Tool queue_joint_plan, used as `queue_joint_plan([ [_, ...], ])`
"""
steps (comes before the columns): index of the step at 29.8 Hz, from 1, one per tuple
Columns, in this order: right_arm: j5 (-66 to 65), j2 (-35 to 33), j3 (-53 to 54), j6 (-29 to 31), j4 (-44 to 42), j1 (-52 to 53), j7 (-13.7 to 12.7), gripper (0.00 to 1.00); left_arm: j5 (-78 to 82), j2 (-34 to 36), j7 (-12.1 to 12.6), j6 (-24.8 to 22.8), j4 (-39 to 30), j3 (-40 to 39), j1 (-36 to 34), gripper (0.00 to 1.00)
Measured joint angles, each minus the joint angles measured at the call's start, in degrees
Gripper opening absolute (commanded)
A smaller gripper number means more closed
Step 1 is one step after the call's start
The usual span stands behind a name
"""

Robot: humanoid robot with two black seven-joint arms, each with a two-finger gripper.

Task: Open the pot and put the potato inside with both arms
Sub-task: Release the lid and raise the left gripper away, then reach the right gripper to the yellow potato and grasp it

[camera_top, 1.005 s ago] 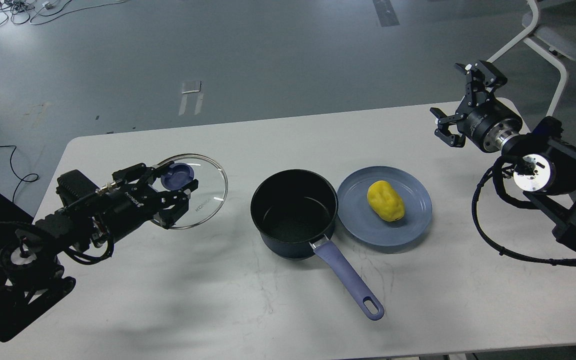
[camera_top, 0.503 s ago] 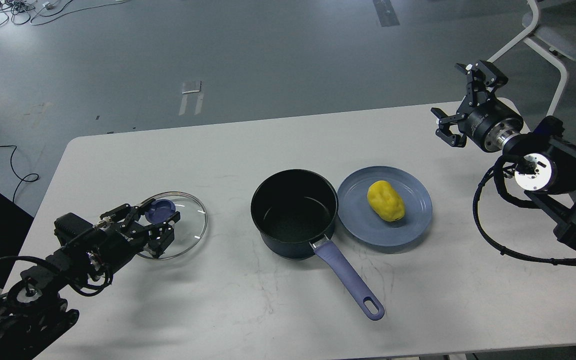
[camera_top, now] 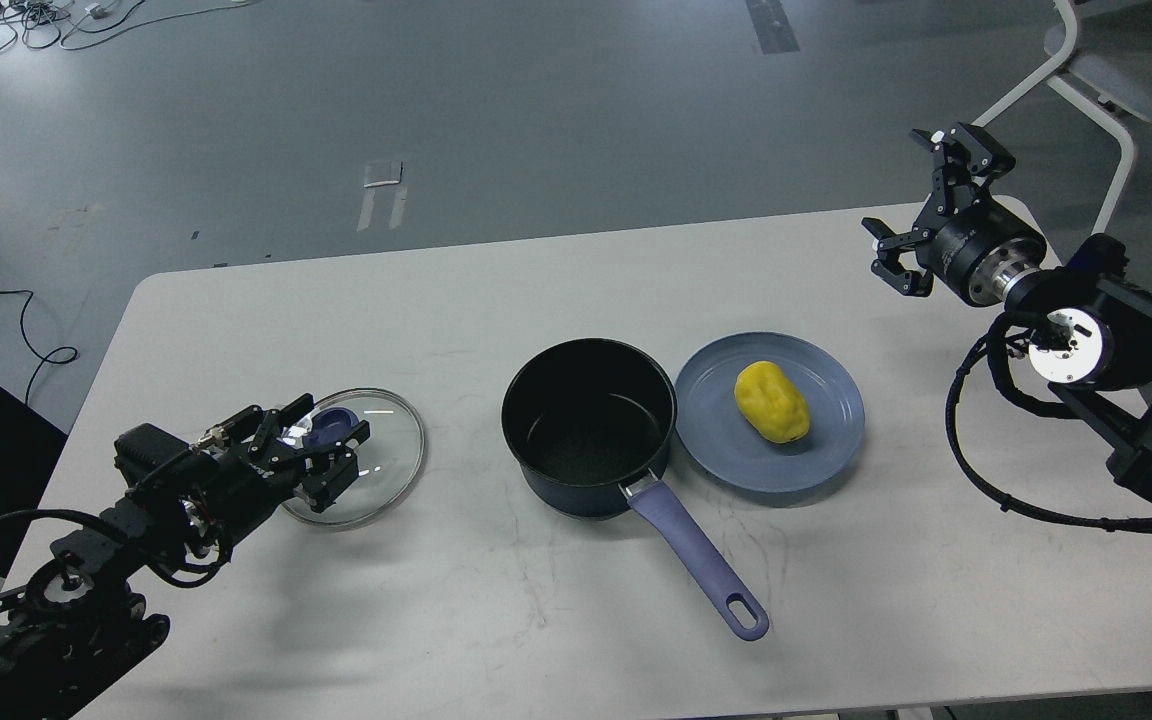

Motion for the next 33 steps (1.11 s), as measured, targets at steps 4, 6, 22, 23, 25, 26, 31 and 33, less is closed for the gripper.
queue_joint_plan([
  [4, -0.55, -0.82, -0.04, 0.14, -0.34, 0.91, 0.08, 1.00, -8.56, 0.00, -0.43, -0.63, -0.49, -0.21, -3.27, 0.98],
  [6, -1.53, -1.86, -1.03, 0.39, -0.20, 1.40, 0.38, 1.00, -14.21, 0.05, -1.47, -1.45, -1.06, -0.28, -6.03, 0.98],
  [22, -55.13, -13.49, -35.23, 0.65, 12.12, 14.49, 13.90, 1.00, -87.10, -2.58, 10.78, -27.12, -2.74, -2.70, -28.60, 0.98],
  [23, -58.85, -13.68, -37.79, 0.65, 12.61, 14.95, 14.07, 1.00, -88.85, -2.88, 12.92, -27.16, -2.57, -3.79, -28.60, 0.98],
  [25, -64.15, -13.75, -41.95, 0.60, 12.81, 15.90, 14.18, 1.00, -90.30, -3.23, 15.07, -27.15, -2.41, -5.48, -28.31, 0.98],
  [26, -66.40, -13.76, -43.85, 0.47, 12.79, 16.48, 14.19, 1.00, -90.53, -3.33, 15.52, -27.14, -2.37, -5.91, -28.03, 0.98],
  [31, -70.46, -13.17, -48.47, 0.28, 11.93, 17.85, 13.25, 0.97, -90.34, -3.56, 15.72, -27.17, -2.31, -6.28, -26.59, 0.98],
  [33, -70.61, -12.64, -48.91, 0.27, 10.77, 17.87, 12.61, 0.96, -90.23, -3.46, 15.61, -27.15, -2.28, -6.29, -26.36, 0.98],
])
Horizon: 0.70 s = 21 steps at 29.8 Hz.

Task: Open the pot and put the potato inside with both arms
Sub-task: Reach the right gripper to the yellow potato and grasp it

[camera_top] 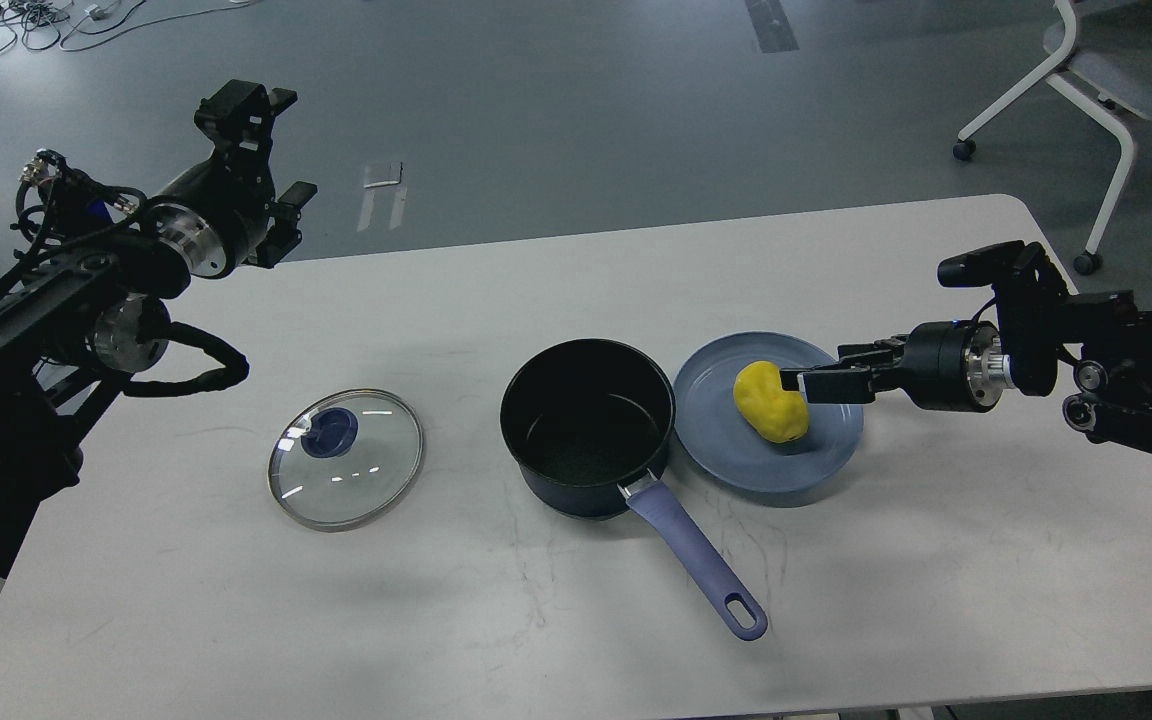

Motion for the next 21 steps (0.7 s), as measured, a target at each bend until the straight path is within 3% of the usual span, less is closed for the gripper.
queue_joint_plan([
  [6, -0.05, 5.92, -2.29, -0.02, -4.21, 1.17, -0.52, 0.94, 0.11, 0.62, -0.25, 0.06, 0.01, 0.03, 0.22, 0.98],
  [10, -0.06, 9.20, -5.16, -0.02, -6.70, 2.38, -0.52, 0.94, 0.18, 0.81, -1.80, 0.18, -0.01, 0.14, 1.32, 0.98],
  [11, -0.07, 10.06, -5.55, 0.03, -7.15, 2.49, -0.53, 0.90, 0.18, 0.84, -2.16, 0.18, -0.03, 0.16, 1.65, 0.98],
  [12, -0.10, 10.71, -5.92, 0.09, -7.75, 2.55, -0.54, 0.77, 0.18, 0.95, -2.47, 0.18, -0.07, 0.19, 1.82, 0.98],
  [16, -0.15, 13.12, -9.73, 0.12, -12.22, 2.98, -0.51, 0.61, 0.32, 1.91, -2.82, 0.16, -0.08, 0.32, 2.10, 0.98],
  [19, -0.14, 14.50, -11.31, 0.14, -13.38, 3.85, -0.30, 0.37, 0.34, 2.05, -2.89, 0.13, -0.09, 0.34, 2.10, 0.98],
  [21, -0.14, 15.07, -11.91, 0.17, -13.84, 4.46, -0.24, 0.30, 0.36, 2.15, -2.89, 0.13, -0.09, 0.34, 2.09, 0.98],
])
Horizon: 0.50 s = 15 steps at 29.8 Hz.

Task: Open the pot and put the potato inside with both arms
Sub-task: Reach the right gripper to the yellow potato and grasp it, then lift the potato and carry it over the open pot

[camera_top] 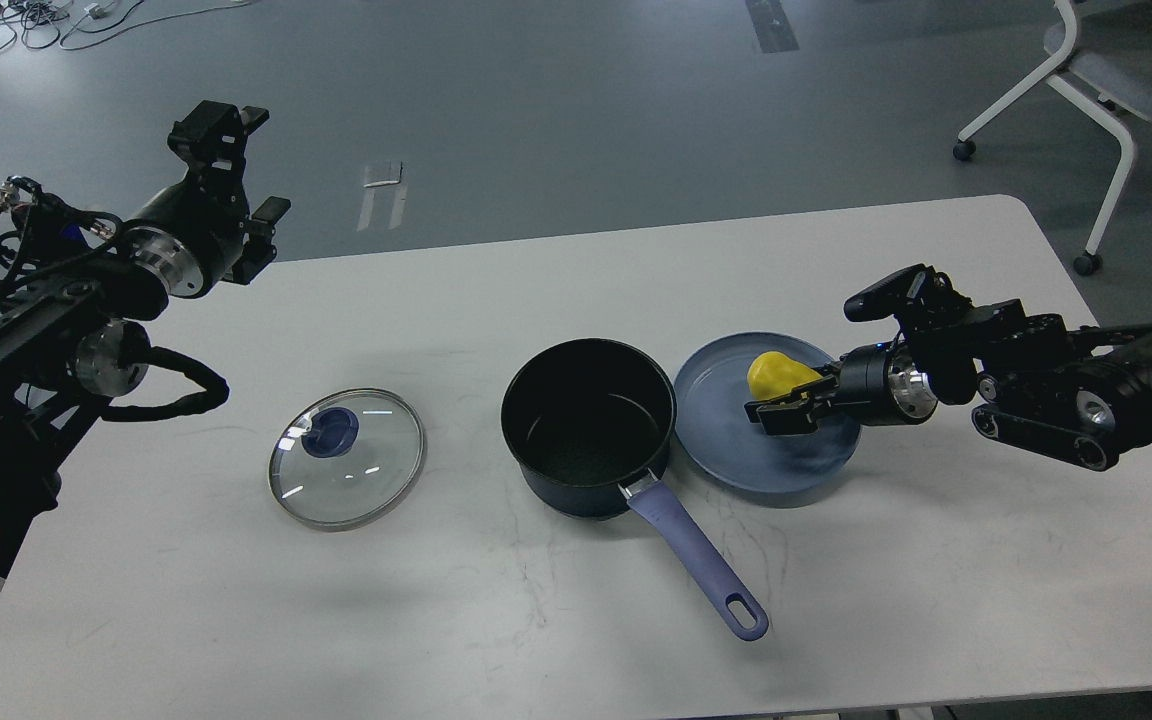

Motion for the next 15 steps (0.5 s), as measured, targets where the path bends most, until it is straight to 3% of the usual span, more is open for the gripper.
queue_joint_plan([
  [3, 0.01, 1.30, -1.08, 0.01, -0.60, 1.30, 0.35, 0.25, 0.07, 0.02, 0.00, -0.01, 0.00, 0.01, 0.00, 0.98],
  [11, 0.71, 2.07, -0.95, -0.32, -0.33, 4.33, 1.11, 0.24, 1.13, -0.08, -0.08, 0.06, 0.00, 0.03, 0.80, 0.98],
  [15, 2.20, 2.10, -0.64, -0.45, 2.19, 8.32, 3.32, 0.24, 1.31, -0.15, -0.55, 0.09, 0.00, 0.03, 0.88, 0.98],
])
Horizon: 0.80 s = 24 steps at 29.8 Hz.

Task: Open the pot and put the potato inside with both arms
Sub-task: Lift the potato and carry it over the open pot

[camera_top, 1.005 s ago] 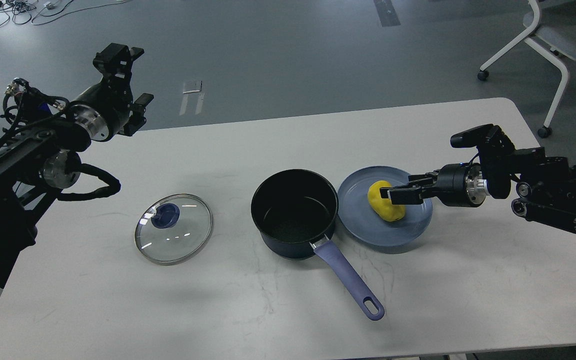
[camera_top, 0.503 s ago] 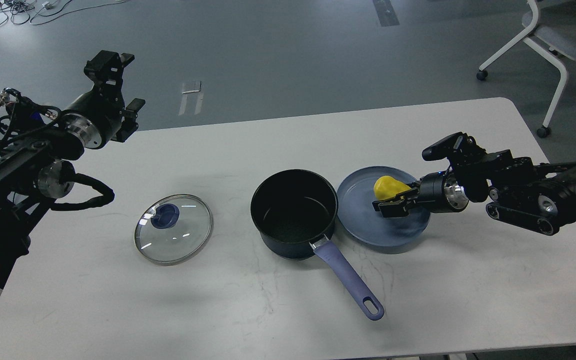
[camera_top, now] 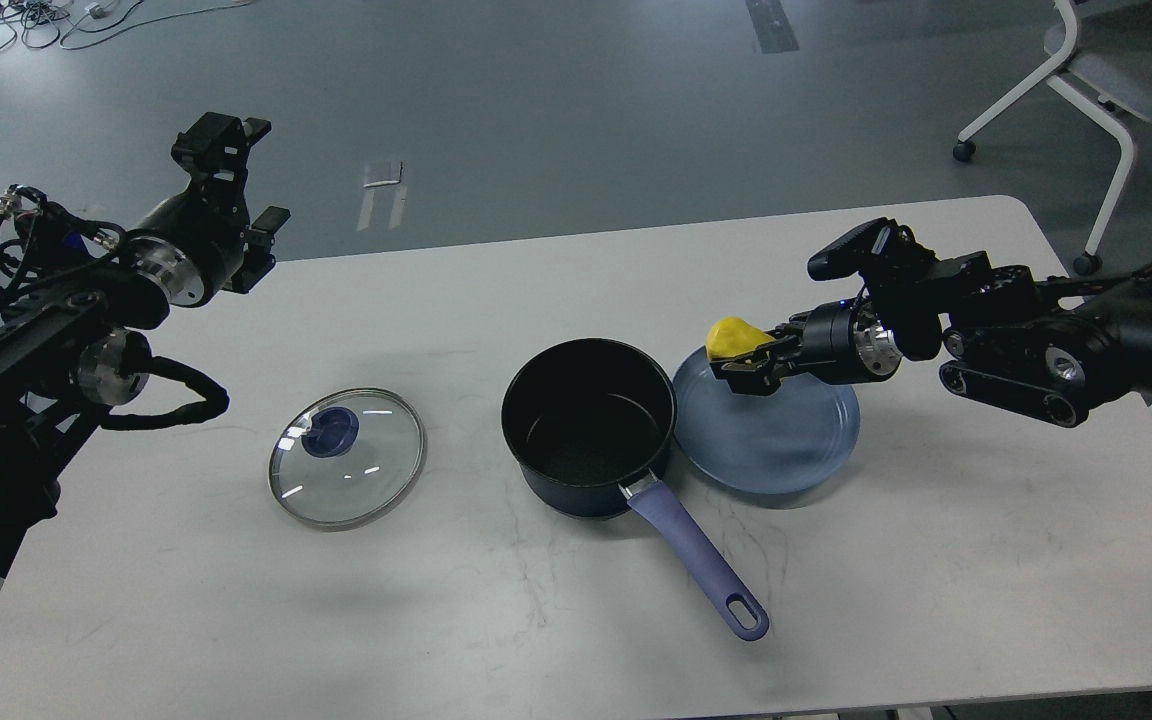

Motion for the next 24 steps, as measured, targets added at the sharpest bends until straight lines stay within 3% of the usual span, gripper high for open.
queue_joint_plan([
  [8, 11.40, 7.07, -0.46, 2.69, 2.97, 8.51, 1.09, 0.25, -0.24, -0.09, 0.25, -0.49, -0.10, -0.78, -0.14, 0.98],
  [11, 12.50, 11.25, -0.85, 4.17, 1.61, 9.10, 1.14, 0.50, -0.70, -0.12, 0.57, -0.55, -0.39, -1.02, -0.14, 0.98],
  [13, 12.72, 13.88, -1.70, 5.27, 0.56, 9.07, 1.14, 0.73, -0.94, -0.14, 0.69, -0.69, -0.52, -1.24, -0.14, 0.98],
  [14, 12.78, 14.70, -2.25, 5.79, 0.21, 9.00, 1.13, 0.95, -1.02, -0.14, 0.71, -0.78, -0.54, -1.30, -0.14, 0.98],
  [24, 13.01, 13.76, -4.35, 8.98, 0.52, 8.44, 0.39, 1.00, -1.24, -0.14, 0.82, -2.39, -0.62, -2.72, -0.14, 0.98],
])
